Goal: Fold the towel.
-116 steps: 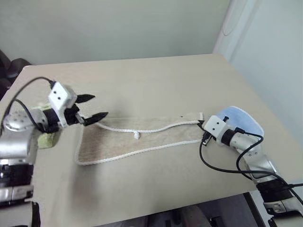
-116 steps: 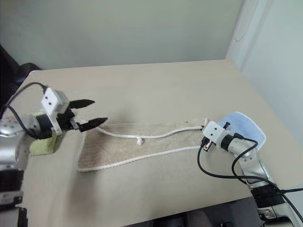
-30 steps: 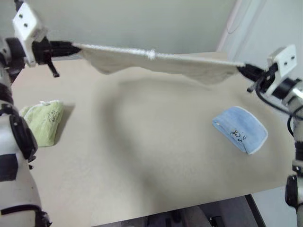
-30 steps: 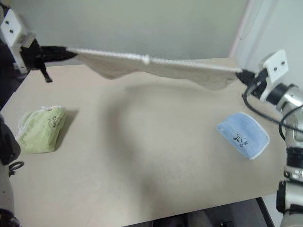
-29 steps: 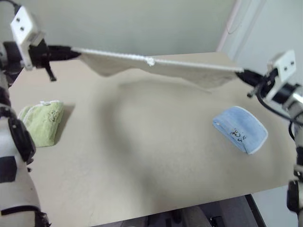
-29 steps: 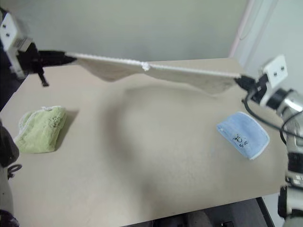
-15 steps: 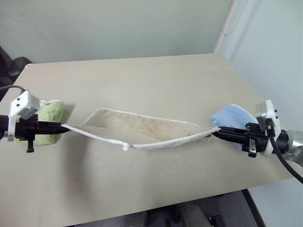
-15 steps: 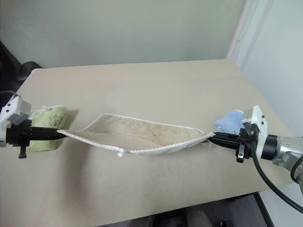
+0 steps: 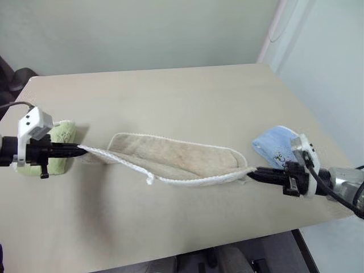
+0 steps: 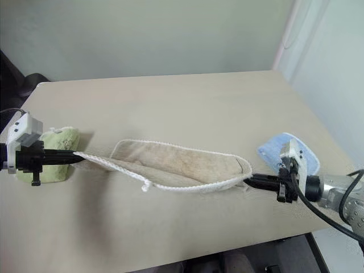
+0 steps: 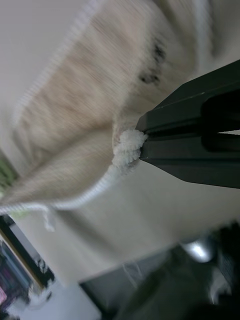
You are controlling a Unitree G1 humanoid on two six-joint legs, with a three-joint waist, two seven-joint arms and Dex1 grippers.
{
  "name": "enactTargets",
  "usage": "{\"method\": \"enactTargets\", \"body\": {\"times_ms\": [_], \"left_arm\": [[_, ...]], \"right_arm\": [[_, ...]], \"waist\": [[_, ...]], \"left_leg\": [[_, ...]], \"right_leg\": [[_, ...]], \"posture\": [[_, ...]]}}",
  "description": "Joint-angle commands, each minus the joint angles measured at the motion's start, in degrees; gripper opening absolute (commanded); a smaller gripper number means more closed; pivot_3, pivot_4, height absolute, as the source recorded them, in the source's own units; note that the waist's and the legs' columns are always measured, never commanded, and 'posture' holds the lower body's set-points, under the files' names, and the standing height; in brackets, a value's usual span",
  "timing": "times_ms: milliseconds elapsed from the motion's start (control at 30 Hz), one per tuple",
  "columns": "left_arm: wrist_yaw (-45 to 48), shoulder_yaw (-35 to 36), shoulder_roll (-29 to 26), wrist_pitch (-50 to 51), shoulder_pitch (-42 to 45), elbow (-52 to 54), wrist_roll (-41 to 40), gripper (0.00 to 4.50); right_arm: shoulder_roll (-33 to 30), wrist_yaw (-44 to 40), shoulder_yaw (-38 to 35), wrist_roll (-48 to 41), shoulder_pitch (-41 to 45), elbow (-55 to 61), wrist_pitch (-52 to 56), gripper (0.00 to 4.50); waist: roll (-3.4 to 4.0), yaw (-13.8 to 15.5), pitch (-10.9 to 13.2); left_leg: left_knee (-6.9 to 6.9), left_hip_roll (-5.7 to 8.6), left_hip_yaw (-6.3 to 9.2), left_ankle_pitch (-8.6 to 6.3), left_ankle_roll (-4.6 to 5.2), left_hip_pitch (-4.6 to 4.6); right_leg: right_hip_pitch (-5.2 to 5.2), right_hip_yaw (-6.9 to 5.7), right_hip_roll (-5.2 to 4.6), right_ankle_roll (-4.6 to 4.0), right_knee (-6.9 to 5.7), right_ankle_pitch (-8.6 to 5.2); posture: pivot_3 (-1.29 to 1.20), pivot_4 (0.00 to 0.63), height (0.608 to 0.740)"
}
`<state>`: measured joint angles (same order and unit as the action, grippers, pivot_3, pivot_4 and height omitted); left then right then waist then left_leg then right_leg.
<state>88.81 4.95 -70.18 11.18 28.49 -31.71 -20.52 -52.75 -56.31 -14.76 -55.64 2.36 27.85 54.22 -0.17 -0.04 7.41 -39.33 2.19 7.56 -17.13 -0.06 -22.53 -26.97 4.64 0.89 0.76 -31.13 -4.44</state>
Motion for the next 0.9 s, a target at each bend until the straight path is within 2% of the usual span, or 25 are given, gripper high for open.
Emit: {"method": "enactTargets", "body": {"times_ms": [33,100,200,367,467,533,600,700,767,833,900], "left_arm": [[3.69,-1.47,-2.53,-3.84,-1.89,-0.36,0.84,0.03],[3.69,-1.14,-1.25,-3.57,0.70,-1.68,0.41,0.03],[1.24,-1.52,2.10,-3.68,8.96,-6.78,1.84,0.03],[-11.58,-2.47,7.95,-13.68,25.35,-20.71,9.71,0.03],[-17.02,-2.18,9.50,-17.43,31.43,-26.27,12.43,0.03],[-20.30,-1.53,10.30,-18.60,34.73,-28.66,13.28,0.03],[-19.79,-0.08,10.68,-17.54,36.72,-28.87,11.85,0.03],[-13.39,2.54,9.85,-14.65,34.83,-24.04,7.57,0.03],[-8.23,4.52,8.33,-9.75,30.61,-17.50,3.83,0.03],[-4.20,7.98,5.60,-3.19,21.51,-6.66,-0.89,0.03],[-4.39,11.25,3.51,3.25,13.93,1.72,-3.94,0.03]], "right_arm": [[-3.33,-4.41,-3.22,-1.05,-4.68,6.03,-1.42,0.00],[-3.05,-2.52,-2.86,1.10,-3.37,4.64,-3.29,0.00],[-2.43,0.18,0.07,7.22,4.52,-2.95,-7.39,0.00],[-0.50,1.04,9.84,24.46,28.04,-27.43,-20.33,0.00],[2.44,1.15,14.45,33.01,41.14,-42.27,-29.16,0.00],[4.91,2.13,15.95,37.27,49.45,-52.02,-35.14,0.00],[6.83,3.11,16.27,40.34,56.77,-60.38,-40.81,0.00],[7.93,2.34,15.52,42.10,62.45,-67.00,-45.82,0.00],[7.73,0.24,14.92,41.95,62.87,-67.49,-47.26,0.00],[6.58,-3.81,13.50,39.11,58.50,-61.90,-45.46,0.00],[5.27,-7.09,11.93,36.16,53.10,-55.16,-42.18,0.00]], "waist": [[0.01,0.02,-0.23],[-0.18,-0.06,-0.38],[-0.30,-0.06,-0.46],[-0.14,-0.10,-0.35],[-0.04,-0.22,-0.29],[0.04,-0.39,-0.25],[0.06,-0.53,-0.25],[0.12,-0.56,-0.30],[0.11,-0.58,-0.34],[0.15,-0.64,-0.40],[0.15,-0.56,-0.40]], "left_leg": [[0.07,0.01,0.00,-0.04,0.05,0.01],[0.17,0.00,0.01,-0.10,0.10,0.11],[0.12,-0.01,0.02,-0.13,0.00,0.08],[-0.21,0.06,0.00,-0.03,0.08,-0.10],[-0.28,0.05,0.00,0.41,0.83,-0.09],[-0.24,0.02,0.00,0.50,0.96,-0.03],[0.13,0.00,0.01,0.57,0.97,-0.03],[0.67,-0.05,0.01,0.69,0.85,-0.06],[0.97,-0.07,0.01,0.74,0.75,-0.04],[1.10,-0.08,0.01,0.75,0.74,0.02],[1.16,-0.21,0.01,0.74,0.74,0.06]], "right_leg": [[0.00,0.00,-0.02,0.01,0.00,0.00],[0.02,-0.01,0.00,0.01,0.00,-0.01],[0.02,-0.02,0.00,0.01,0.03,-0.01],[0.00,0.02,-0.09,0.02,0.15,0.00],[-0.01,0.00,-0.08,0.26,0.15,0.62],[-0.04,-0.03,-0.06,0.39,0.13,1.22],[-0.17,-0.06,-0.07,0.36,0.19,1.27],[-0.40,-0.10,-0.08,-0.15,0.29,1.46],[-0.39,-0.16,-0.13,-0.15,0.44,1.43],[-0.27,-0.24,-0.16,-0.18,0.68,1.45],[0.05,-0.49,-0.16,-0.25,1.15,1.50]], "posture": [[0.00,0.150,0.740],[0.00,0.150,0.740],[0.00,0.150,0.740],[0.00,0.150,0.740],[0.00,0.150,0.740],[0.00,0.150,0.740],[0.00,0.150,0.740],[0.00,0.150,0.740],[0.00,0.150,0.740],[0.00,0.150,0.740],[0.00,0.150,0.740]]}}
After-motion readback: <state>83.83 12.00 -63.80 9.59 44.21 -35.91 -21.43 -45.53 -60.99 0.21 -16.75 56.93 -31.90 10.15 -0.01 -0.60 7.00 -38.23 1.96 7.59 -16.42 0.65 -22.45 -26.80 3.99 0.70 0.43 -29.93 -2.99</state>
